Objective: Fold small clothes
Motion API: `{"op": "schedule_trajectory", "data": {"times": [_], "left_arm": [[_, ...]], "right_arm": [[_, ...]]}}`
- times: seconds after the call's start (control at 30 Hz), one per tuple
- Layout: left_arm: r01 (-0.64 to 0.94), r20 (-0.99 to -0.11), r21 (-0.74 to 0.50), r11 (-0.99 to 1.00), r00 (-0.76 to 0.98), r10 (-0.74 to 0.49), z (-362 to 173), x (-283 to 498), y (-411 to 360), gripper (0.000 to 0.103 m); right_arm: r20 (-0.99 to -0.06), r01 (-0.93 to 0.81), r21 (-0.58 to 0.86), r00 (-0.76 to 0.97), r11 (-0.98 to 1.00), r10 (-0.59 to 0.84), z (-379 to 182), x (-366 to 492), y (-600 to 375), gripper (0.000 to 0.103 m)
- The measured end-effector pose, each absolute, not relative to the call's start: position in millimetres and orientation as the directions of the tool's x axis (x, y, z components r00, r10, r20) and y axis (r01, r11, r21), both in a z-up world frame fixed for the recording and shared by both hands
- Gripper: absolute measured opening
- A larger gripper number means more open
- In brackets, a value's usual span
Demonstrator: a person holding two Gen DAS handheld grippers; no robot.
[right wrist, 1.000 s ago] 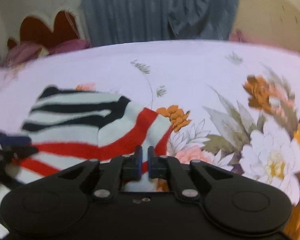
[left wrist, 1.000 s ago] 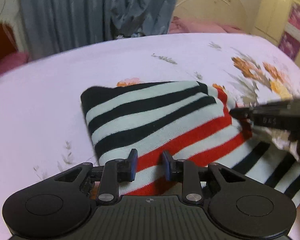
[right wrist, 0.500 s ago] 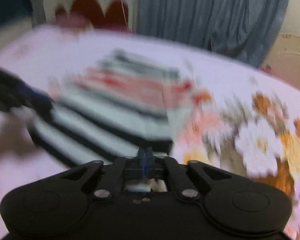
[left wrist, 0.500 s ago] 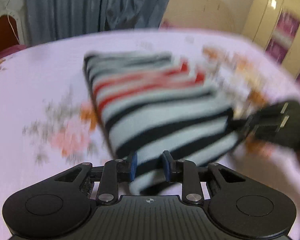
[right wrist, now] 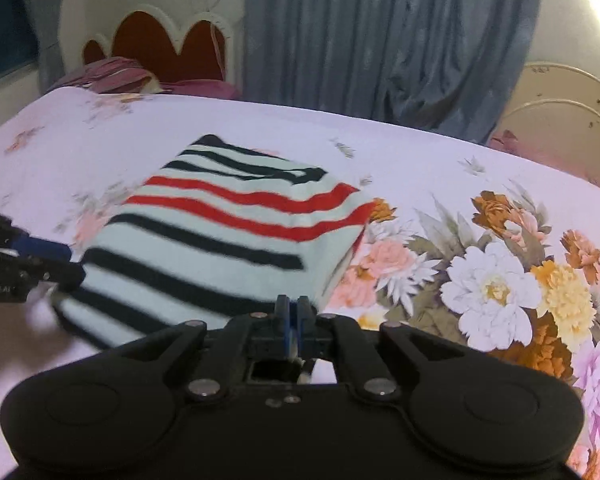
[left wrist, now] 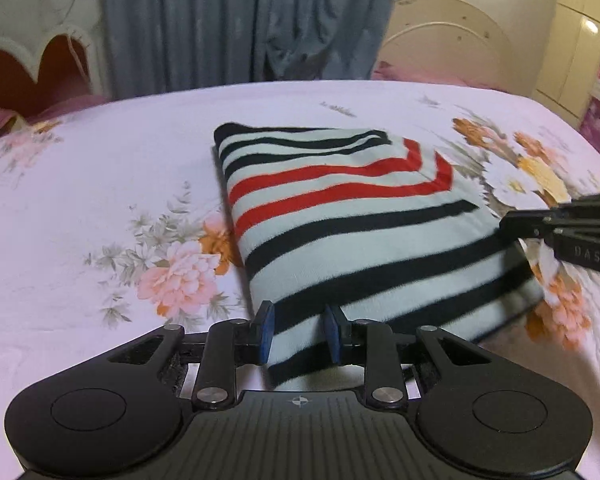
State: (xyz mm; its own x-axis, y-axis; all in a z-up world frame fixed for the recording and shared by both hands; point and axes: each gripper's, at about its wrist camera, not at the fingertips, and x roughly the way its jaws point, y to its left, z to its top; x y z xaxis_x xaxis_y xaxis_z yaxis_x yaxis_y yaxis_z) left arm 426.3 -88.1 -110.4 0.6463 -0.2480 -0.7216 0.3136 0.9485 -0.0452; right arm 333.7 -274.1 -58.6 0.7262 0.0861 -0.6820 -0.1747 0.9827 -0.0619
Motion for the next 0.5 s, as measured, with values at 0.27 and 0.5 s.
{"op": "schedule_trajectory", "data": {"times": [0.27, 0.5], "left_arm": [[0.301, -0.761, 0.016, 0.953, 0.622, -0.184, -126, 429, -105, 0.027], [0.304, -0.761, 0.016, 0.952, 0.622, -0.186, -125, 428, -104, 0.027]], "right_arm": [[-0.703, -0.167, -0.124, 0.71, 0.978, 0.032, -80, 336, -272, 0.0], [-0.712, -0.176, -0.115, 0.701, 0.978, 0.042, -78, 336, -273, 0.0]]}}
